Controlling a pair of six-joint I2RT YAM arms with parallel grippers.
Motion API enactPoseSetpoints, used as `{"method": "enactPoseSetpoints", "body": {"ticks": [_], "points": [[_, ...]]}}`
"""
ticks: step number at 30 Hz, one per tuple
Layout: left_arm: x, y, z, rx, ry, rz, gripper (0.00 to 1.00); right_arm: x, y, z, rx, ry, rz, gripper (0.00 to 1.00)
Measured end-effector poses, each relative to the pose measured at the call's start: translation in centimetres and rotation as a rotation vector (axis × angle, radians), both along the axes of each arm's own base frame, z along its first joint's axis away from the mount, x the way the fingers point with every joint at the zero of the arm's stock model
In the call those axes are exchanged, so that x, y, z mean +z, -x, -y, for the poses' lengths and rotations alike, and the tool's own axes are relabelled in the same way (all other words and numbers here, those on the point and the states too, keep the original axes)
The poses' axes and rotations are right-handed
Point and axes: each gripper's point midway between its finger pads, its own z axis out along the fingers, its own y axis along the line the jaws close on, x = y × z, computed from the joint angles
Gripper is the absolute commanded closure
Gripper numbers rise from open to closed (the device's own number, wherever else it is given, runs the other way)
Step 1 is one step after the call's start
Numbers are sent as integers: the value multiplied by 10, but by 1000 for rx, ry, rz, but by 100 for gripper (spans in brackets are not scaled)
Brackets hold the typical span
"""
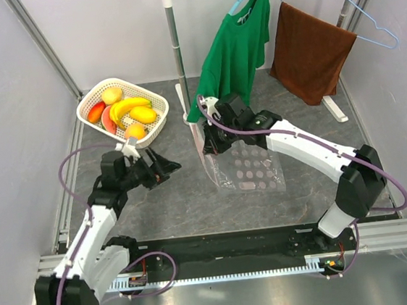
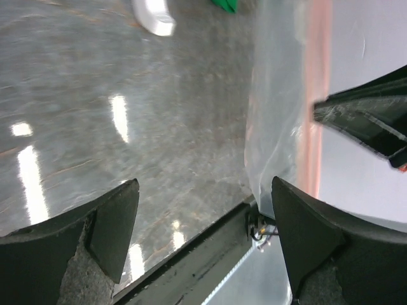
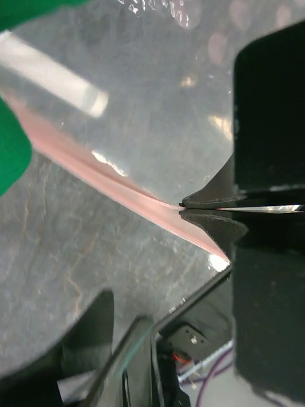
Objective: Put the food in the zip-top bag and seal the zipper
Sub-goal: Open the zipper of the food storage bag.
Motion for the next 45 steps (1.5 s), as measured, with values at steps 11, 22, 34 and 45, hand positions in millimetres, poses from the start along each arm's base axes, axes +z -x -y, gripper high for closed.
{"method": "enactPoseSetpoints", "body": {"ticks": [11,22,34,45], "points": [[46,-8,61,-192,22,109,21,-10,23,9,-33,-44,-53,100],[38,-14,90,-248,-23,81,37,-8,25,6,-48,-84,-59,100],[5,-34,94,-210,-137,6,83,1,27,8,-56,-89,-25,100],[-26,-34,42,-189,-432,14,98,17,-2,88,-274,99,113,100]]}}
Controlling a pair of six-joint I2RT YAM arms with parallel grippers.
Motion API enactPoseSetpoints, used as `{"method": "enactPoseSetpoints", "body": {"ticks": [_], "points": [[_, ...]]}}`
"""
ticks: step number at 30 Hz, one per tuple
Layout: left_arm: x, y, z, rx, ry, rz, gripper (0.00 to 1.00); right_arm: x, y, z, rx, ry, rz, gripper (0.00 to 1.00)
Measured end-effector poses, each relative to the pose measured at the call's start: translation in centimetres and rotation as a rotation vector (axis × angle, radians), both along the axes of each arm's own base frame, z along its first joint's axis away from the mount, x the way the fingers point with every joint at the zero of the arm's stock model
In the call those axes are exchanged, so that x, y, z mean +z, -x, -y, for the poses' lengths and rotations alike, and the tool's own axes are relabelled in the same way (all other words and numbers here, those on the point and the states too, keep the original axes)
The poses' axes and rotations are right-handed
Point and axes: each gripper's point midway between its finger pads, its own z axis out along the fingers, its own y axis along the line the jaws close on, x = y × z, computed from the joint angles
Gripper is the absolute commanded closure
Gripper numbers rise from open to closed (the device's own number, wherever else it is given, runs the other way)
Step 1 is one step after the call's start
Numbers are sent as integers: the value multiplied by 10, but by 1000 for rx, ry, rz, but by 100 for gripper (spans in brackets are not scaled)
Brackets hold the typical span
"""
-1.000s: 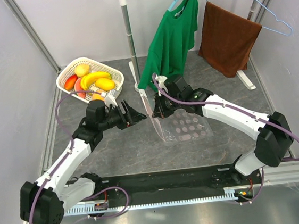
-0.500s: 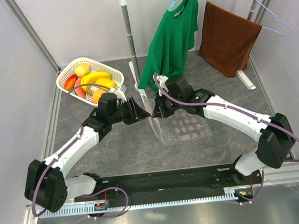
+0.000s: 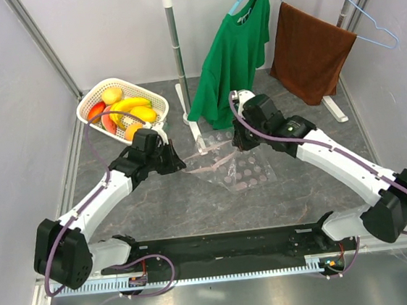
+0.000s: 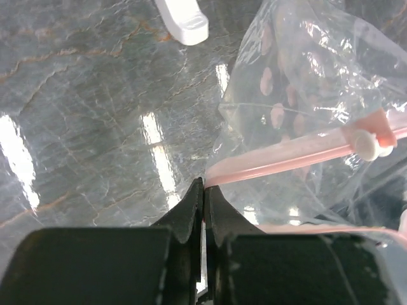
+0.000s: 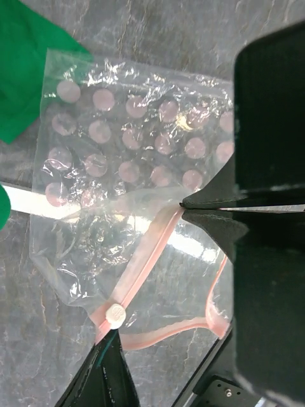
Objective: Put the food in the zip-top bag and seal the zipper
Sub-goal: Open the zipper of the food storage bag, then pick up the fake fruit from the bin.
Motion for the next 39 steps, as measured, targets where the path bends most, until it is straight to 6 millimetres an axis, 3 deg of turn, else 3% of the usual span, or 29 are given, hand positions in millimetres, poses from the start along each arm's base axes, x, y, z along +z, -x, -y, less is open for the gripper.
{"method": "enactPoseSetpoints", "body": {"ticks": [10,13,19,25,26,29,33,36,39], "points": [[24,-5,6,-164,-35,115,98,6,20,21,68,53,-10,100],[33,-4,10,-218,-33,132,90,16,33,20,125,13,-19,100],[39,-20,16,-297,-65,149,55,25,45,12,167,-54,-50,100],[48,-20,12,-358,-44,167,3,12,39,8,124,-66,-98,100],[54,-21,10,-367,-26,174,0,9,37,7,115,-63,-102,100],[81,-36,-7,-355,37,210,1,0,31,6,92,-52,-124,100],[123,-91,-65,-274,-10,368,5,-8,25,4,63,-44,-142,100],[128,-124,-100,-251,-134,441,9,-11,23,3,52,-45,-153,100],[113,-153,-120,-267,-241,455,14,-13,23,3,47,-46,-160,100]]}}
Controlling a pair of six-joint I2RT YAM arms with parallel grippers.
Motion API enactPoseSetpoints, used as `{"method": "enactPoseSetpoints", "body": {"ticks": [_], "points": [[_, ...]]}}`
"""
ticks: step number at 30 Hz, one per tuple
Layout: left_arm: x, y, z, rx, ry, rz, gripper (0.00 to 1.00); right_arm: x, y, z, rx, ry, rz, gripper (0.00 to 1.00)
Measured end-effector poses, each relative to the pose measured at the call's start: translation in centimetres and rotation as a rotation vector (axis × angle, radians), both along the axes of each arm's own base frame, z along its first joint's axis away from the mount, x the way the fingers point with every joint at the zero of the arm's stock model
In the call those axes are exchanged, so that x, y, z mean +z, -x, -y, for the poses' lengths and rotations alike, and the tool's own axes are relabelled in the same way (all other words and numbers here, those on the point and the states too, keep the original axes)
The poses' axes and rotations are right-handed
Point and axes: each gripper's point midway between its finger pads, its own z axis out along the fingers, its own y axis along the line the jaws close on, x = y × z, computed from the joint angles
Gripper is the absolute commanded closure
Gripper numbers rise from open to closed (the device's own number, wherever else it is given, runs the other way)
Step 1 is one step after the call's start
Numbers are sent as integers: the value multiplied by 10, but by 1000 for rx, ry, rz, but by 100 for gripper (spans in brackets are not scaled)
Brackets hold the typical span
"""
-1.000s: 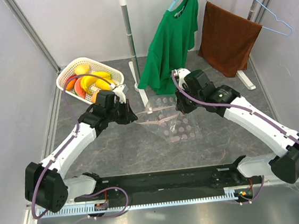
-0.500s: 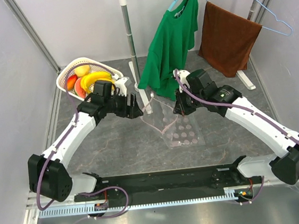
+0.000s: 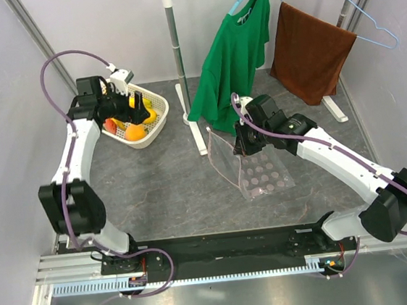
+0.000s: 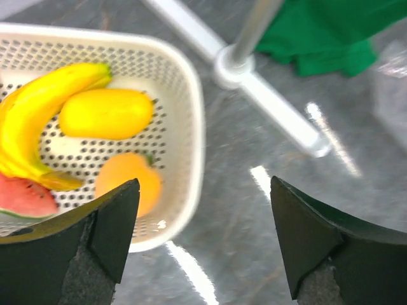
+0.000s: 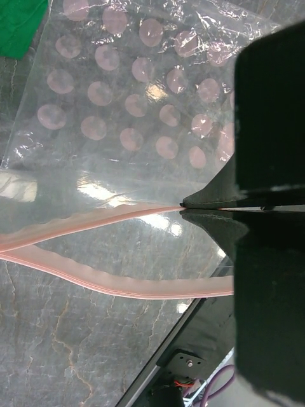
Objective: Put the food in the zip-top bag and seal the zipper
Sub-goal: Pick up the fake fruit from the bin.
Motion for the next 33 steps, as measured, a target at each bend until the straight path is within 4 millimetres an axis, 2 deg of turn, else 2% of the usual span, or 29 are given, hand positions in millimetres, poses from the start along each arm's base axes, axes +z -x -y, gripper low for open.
{"method": "enactPoseSetpoints", "body": {"ticks": [2,4,8,10,14,19,27,30,31,33], "points": [[-20,-17,-11,7,-51,-20,13,0,-1,0,-4,2,0,100],[-49,-30,-23,26,-97,-70,11,0,-2,0,-7,2,4,100],[-95,-45,-43,87,-160,-175,7,0,-3,1,-13,3,9,100],[-107,-48,-49,110,-187,-201,6,0,-3,1,-14,4,10,100],[-121,-49,-58,142,-225,-233,2,1,-4,1,-16,2,15,100],[-135,-49,-62,159,-241,-266,2,-1,-7,-1,-18,0,13,100],[-166,-46,-61,165,-282,-339,10,-9,-9,-3,-20,12,-6,100],[-170,-45,-60,171,-300,-349,20,-9,-9,-3,-21,11,-5,100],[-170,-45,-60,174,-306,-349,27,-9,-10,-3,-22,10,-4,100],[-170,-45,-60,180,-308,-351,35,-9,-10,-3,-22,10,-4,100]]}}
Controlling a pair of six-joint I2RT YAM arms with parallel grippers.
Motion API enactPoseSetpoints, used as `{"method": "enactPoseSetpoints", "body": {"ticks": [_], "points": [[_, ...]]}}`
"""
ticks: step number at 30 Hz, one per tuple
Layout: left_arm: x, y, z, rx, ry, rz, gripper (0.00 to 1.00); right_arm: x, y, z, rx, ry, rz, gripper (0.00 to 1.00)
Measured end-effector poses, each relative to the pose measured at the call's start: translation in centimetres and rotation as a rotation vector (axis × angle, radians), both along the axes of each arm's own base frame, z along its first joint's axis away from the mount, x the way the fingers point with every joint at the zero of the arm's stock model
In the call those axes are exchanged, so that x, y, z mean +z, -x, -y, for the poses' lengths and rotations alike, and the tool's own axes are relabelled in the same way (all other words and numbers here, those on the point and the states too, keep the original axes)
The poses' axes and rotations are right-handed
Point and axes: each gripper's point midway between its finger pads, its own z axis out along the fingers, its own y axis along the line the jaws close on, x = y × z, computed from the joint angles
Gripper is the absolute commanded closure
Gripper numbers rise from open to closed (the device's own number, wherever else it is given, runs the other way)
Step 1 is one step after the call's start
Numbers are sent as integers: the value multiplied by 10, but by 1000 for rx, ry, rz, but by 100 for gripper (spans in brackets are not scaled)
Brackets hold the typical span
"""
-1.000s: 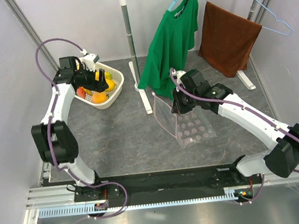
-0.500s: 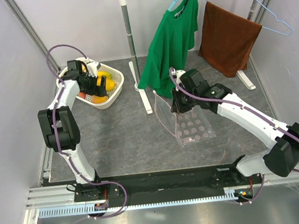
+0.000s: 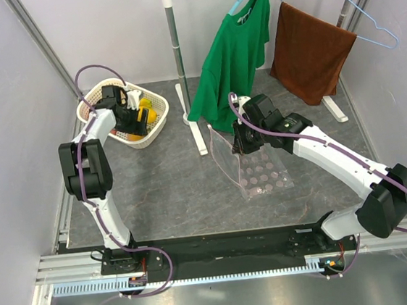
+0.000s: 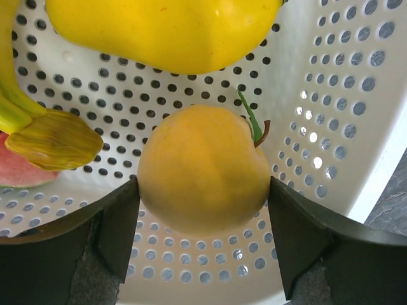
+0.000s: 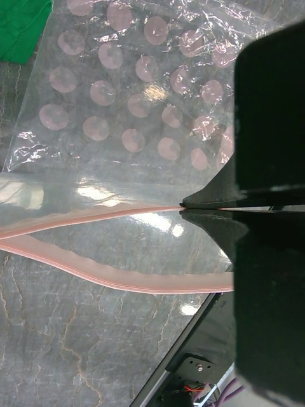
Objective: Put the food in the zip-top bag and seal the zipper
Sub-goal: Pick up the fake fruit from the bin.
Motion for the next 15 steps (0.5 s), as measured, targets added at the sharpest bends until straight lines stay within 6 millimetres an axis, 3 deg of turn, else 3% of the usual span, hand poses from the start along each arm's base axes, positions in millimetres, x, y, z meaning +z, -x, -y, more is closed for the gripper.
{"method": "enactPoseSetpoints", "body": {"ticks": [1,4,7,10,15], "points": [[0,0,0,5,1,-1,44,0,0,0,0,0,0,100],[4,0,0,14,7,4,56,0,0,0,0,0,0,100],[17,2,2,22,19,22,59,0,0,0,0,0,0,100],[49,3,6,26,47,85,63,0,0,0,-1,0,0,100],[122,16,25,-13,156,231,66,0,-1,1,-6,4,2,100]]}}
